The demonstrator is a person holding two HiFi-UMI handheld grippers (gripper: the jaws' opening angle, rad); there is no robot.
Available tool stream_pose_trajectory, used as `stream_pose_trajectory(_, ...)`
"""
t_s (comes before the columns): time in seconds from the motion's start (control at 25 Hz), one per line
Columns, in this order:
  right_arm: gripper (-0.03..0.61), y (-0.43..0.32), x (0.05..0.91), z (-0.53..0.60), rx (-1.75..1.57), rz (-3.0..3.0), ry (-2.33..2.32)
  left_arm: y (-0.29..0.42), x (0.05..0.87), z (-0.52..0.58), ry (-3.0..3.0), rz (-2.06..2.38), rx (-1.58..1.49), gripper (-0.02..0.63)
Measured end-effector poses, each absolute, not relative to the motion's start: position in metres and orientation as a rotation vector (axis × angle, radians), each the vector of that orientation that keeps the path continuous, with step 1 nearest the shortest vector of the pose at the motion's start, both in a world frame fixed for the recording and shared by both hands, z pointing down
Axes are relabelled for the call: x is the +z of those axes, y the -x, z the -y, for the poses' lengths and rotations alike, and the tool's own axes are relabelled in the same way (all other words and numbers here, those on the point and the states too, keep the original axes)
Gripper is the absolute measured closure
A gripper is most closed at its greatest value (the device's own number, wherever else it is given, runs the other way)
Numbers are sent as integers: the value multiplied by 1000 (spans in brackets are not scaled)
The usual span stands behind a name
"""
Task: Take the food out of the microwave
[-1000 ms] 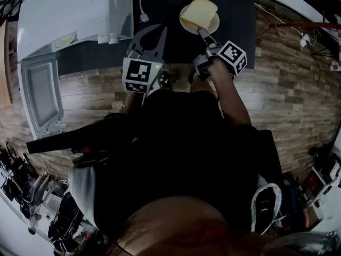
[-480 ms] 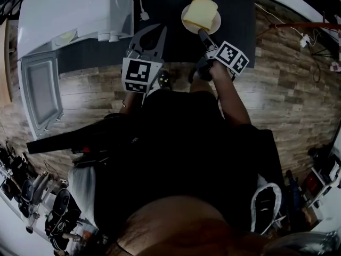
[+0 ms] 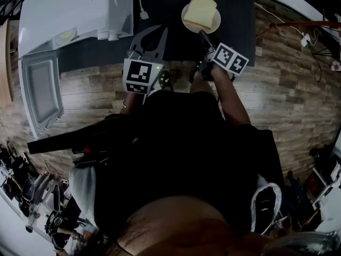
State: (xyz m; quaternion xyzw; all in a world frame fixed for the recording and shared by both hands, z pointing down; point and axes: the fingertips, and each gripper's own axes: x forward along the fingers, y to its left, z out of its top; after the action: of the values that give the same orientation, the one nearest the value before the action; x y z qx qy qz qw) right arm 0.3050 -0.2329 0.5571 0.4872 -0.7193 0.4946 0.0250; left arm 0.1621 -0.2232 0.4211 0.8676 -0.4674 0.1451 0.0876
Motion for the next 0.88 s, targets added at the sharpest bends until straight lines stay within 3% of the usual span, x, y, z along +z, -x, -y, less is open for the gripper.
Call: stream_pose_trajectory(0.88, 402, -304, 536, 219, 1456, 2287, -1496, -163, 408, 208, -2621, 1380, 417, 607)
